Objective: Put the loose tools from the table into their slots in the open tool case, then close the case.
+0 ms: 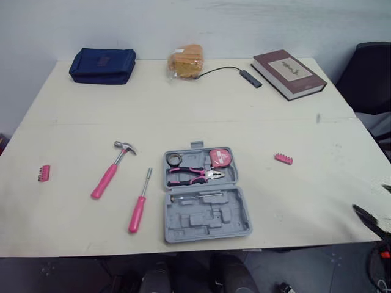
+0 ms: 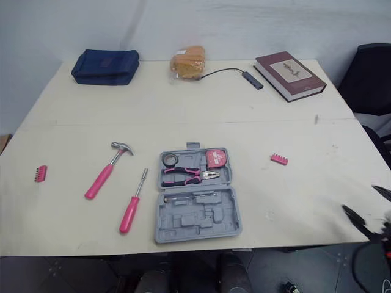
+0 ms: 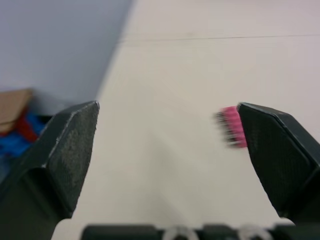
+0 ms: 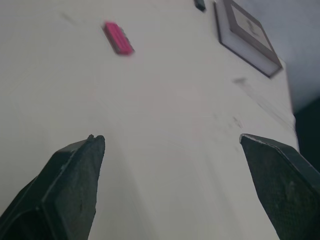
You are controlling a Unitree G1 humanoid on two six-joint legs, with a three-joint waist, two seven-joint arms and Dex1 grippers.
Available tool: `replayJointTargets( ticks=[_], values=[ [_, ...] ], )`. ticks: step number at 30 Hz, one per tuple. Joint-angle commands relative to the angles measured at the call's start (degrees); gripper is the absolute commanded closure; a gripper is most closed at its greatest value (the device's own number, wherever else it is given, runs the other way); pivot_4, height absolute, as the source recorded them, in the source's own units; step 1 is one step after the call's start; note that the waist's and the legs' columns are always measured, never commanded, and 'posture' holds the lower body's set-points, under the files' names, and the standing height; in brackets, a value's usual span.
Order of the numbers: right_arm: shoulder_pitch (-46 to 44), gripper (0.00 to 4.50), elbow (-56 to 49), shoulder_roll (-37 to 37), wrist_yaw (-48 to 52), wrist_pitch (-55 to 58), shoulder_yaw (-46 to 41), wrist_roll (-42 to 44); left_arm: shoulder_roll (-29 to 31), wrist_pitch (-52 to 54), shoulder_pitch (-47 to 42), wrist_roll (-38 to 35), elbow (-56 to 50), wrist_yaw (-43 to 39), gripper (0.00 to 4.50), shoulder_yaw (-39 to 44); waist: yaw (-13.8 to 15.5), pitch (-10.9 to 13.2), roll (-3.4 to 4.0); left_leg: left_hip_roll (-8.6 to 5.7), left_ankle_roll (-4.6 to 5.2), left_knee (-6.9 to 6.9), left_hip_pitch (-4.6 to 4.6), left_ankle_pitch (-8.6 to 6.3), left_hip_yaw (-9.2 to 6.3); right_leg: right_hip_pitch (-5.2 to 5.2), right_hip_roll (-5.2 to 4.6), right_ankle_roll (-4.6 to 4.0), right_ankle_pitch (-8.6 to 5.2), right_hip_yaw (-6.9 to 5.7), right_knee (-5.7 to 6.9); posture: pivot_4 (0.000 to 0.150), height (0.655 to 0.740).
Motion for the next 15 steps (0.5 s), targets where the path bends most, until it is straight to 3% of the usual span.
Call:
replayJointTargets(
  ticks=[1,3,7,12,15],
  values=[
    [-3.9,0.00,-11.8,0.1,1.3,5.1,4.6,4.2,-0.8,7.1,0.4,-1.6,-16.0,0.7,0.03,-6.3,0.1,0.0,0.06,-0.01,0.00,0.01,0.00,0.00,-0.01,-0.01,0.00,0.00,0.00,0.02,0.01,0.150,0.7400],
    [-5.2,0.00,-16.7,0.4,1.6,8.7,6.5,6.1,-1.2,12.2,0.2,-2.2,-22.7,2.1,0.03,-9.2,0.4,0.0,0.07,-0.02,0.01,0.03,-0.04,0.02,-0.03,-0.02,0.00,0.00,0.00,0.02,0.03,0.150,0.7400],
    [-8.1,0.00,-30.6,1.7,2.0,18.2,12.3,12.9,0.8,32.2,-1.6,-8.1,-38.7,6.1,0.03,-16.3,0.7,0.0,0.06,-0.01,0.15,0.03,-0.11,0.12,-0.15,-0.02,0.06,0.01,0.00,0.10,0.03,0.150,0.7400],
    [-9.1,0.00,-40.9,3.8,3.9,21.6,19.1,12.7,-0.6,46.8,-7.0,-10.7,-43.8,13.6,0.03,-20.0,0.8,0.0,0.06,-0.05,0.31,0.05,-0.17,0.21,-0.17,-0.05,0.09,0.01,-0.01,0.05,-0.01,0.150,0.7400],
    [-9.9,0.00,-43.4,4.8,4.9,21.6,20.9,12.6,-1.2,49.4,-9.3,-8.4,-44.5,16.2,0.03,-23.7,0.7,0.0,0.06,-0.03,0.31,0.09,-0.17,0.22,-0.17,-0.05,0.22,0.02,0.00,-0.04,0.00,0.150,0.7400]
  ],
)
